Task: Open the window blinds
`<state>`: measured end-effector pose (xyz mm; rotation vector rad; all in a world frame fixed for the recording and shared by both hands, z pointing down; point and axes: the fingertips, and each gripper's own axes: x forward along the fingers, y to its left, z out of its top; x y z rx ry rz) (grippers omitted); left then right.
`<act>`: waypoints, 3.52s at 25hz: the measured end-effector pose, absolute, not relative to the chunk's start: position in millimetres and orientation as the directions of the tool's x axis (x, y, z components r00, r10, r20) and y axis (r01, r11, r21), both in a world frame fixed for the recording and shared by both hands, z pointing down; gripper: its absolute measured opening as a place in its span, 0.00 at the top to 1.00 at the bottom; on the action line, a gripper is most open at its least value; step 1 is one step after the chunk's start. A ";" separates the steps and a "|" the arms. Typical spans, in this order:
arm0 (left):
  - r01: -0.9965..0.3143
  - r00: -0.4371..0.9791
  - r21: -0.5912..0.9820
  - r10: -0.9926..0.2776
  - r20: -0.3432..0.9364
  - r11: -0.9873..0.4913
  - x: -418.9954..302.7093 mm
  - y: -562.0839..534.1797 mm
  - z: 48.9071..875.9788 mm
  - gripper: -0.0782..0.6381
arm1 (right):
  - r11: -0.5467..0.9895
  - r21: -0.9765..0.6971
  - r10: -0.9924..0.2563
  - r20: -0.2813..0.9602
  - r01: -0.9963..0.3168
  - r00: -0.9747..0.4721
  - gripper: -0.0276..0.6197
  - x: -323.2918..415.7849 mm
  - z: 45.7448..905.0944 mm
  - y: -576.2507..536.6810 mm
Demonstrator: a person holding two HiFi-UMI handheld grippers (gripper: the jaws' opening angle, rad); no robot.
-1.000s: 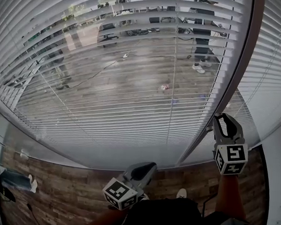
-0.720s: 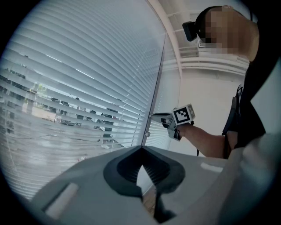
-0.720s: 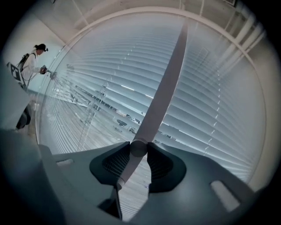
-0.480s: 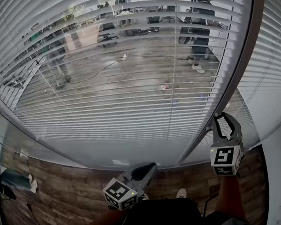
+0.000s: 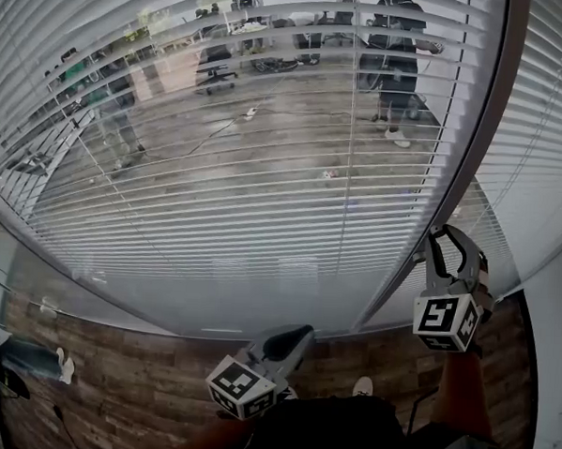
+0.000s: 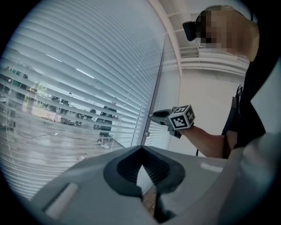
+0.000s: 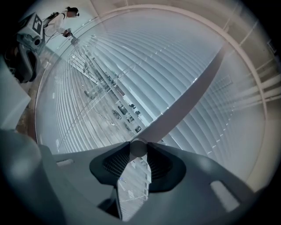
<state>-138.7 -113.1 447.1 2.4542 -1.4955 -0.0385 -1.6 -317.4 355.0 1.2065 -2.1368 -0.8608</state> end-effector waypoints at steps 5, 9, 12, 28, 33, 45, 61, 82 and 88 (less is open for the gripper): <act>-0.866 0.471 0.247 -0.875 0.113 -0.434 -137.6 -113.3 445.9 0.89 | 0.456 0.639 -0.857 0.125 -0.620 -0.501 0.72 -0.2 351.2 -316.7; -0.863 0.471 0.259 -0.876 0.104 -0.433 -138.3 -113.8 442.6 0.89 | 0.529 0.476 -0.817 0.062 -0.703 -0.573 0.68 -5.5 331.9 -308.1; -0.865 0.467 0.262 -0.878 0.105 -0.428 -137.7 -113.7 438.9 0.89 | 0.570 0.339 -0.803 0.037 -0.749 -0.595 0.68 4.2 330.0 -310.2; -0.863 0.469 0.264 -0.876 0.107 -0.430 -137.8 -109.8 440.0 0.89 | 0.639 -0.155 -0.755 0.057 -0.753 -0.653 0.71 8.0 348.2 -320.3; -0.863 0.471 0.260 -0.876 0.107 -0.432 -138.6 -108.4 443.1 0.89 | 0.640 -0.184 -0.750 0.057 -0.746 -0.659 0.72 7.7 348.7 -320.6; -0.857 0.477 0.269 -0.873 0.097 -0.439 -136.3 -110.1 443.1 0.89 | 0.650 -0.036 -0.755 0.089 -0.759 -0.650 0.73 6.3 348.9 -320.0; -0.858 0.477 0.265 -0.874 0.091 -0.440 -134.7 -113.7 443.0 0.89 | 0.519 0.526 -0.836 0.149 -0.673 -0.528 0.73 0.5 348.8 -318.9; -0.857 0.483 0.257 -0.870 0.096 -0.447 -131.1 -113.5 441.6 0.89 | 0.386 0.744 -0.885 0.132 -0.545 -0.447 0.72 4.1 355.7 -318.5; -0.859 0.480 0.256 -0.871 0.103 -0.443 -132.5 -113.0 441.6 0.89 | 0.533 0.441 -0.825 0.083 -0.722 -0.559 0.63 0.9 339.8 -311.9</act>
